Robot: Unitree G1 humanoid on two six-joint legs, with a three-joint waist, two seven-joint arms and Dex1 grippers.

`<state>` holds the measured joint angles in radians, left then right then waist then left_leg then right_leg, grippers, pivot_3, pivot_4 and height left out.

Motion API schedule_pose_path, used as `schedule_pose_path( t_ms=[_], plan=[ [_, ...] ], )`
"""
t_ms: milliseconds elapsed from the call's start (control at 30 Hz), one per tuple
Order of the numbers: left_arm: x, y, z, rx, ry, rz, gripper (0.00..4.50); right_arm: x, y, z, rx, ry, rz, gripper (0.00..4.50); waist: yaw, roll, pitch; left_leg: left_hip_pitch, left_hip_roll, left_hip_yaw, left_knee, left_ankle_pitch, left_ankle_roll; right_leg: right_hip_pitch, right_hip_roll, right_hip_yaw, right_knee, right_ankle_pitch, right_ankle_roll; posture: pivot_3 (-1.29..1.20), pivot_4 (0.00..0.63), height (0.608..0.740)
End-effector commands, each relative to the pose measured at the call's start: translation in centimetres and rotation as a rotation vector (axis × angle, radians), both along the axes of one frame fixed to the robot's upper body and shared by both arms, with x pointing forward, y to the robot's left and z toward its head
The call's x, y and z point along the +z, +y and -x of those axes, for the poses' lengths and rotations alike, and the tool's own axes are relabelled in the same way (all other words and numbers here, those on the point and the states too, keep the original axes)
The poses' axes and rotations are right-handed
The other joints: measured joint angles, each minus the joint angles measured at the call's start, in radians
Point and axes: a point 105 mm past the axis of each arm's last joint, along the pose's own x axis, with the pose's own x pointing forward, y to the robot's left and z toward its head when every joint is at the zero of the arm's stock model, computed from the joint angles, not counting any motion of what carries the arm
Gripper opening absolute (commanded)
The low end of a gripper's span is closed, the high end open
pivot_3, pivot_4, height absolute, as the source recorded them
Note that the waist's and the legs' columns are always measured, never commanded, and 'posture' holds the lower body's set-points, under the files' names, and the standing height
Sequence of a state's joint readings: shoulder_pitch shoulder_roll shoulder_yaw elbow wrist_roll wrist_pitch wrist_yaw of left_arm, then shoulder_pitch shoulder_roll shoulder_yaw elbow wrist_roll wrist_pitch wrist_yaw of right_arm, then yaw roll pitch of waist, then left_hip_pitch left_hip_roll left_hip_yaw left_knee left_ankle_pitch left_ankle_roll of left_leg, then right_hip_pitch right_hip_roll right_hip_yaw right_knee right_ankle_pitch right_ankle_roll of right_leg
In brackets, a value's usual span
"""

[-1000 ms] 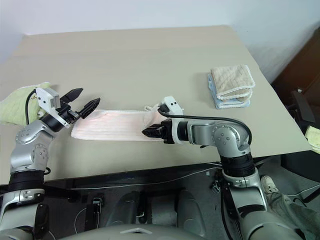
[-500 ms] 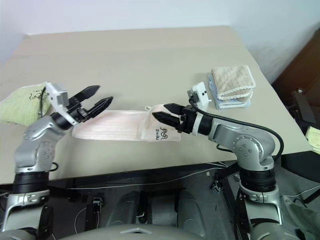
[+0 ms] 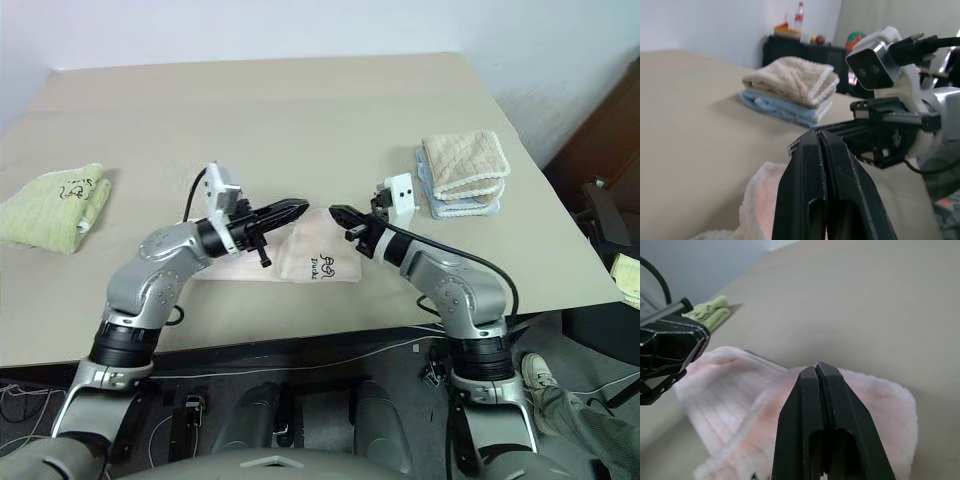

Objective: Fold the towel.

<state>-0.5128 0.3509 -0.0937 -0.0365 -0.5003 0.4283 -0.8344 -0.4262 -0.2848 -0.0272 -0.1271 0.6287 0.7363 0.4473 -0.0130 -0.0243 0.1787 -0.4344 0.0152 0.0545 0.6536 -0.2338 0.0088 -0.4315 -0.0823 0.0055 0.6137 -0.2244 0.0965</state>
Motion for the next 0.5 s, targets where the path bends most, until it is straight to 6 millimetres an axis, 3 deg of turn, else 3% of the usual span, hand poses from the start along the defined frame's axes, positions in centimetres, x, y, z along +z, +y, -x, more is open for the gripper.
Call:
schedule_pose_path(
  t_ms=[33, 233, 300, 500],
  plan=[
    [-1.0, -0.6, 0.6, -0.060, 0.027, -0.050, 0.04, -0.4, -0.4, -0.7, -0.051, -0.032, 0.030, 0.00, -0.002, 0.000, 0.000, 0.000, 0.000, 0.000, 0.000, 0.000, 0.000, 0.000, 0.000, 0.000, 0.000, 0.000, 0.000, 0.00, 0.150, 0.740],
    [-4.5, -0.6, 1.4, -0.097, 0.128, -0.111, 0.04, -0.7, 0.4, -1.7, -0.078, -0.039, 0.008, 0.00, -0.004, 0.000, 0.000, 0.001, 0.001, 0.000, -0.001, 0.000, 0.000, 0.000, 0.001, 0.000, 0.001, 0.000, 0.000, 0.00, 0.150, 0.740],
    [-6.2, 0.1, 0.5, -0.019, 0.185, -0.113, 0.04, -1.0, 0.9, -1.9, -0.078, -0.030, -0.010, 0.00, -0.003, 0.000, 0.000, 0.001, 0.001, 0.000, -0.001, 0.000, 0.000, 0.000, 0.001, 0.000, 0.001, 0.000, 0.000, 0.00, 0.150, 0.740],
    [-9.2, 1.3, -0.1, 0.047, 0.244, -0.108, 0.04, -4.1, 2.4, -0.7, -0.006, 0.023, 0.058, 0.00, 0.000, 0.000, 0.000, 0.002, 0.002, -0.001, -0.001, 0.000, 0.000, 0.001, 0.000, 0.000, 0.001, 0.000, 0.000, 0.00, 0.150, 0.740]
  ],
)
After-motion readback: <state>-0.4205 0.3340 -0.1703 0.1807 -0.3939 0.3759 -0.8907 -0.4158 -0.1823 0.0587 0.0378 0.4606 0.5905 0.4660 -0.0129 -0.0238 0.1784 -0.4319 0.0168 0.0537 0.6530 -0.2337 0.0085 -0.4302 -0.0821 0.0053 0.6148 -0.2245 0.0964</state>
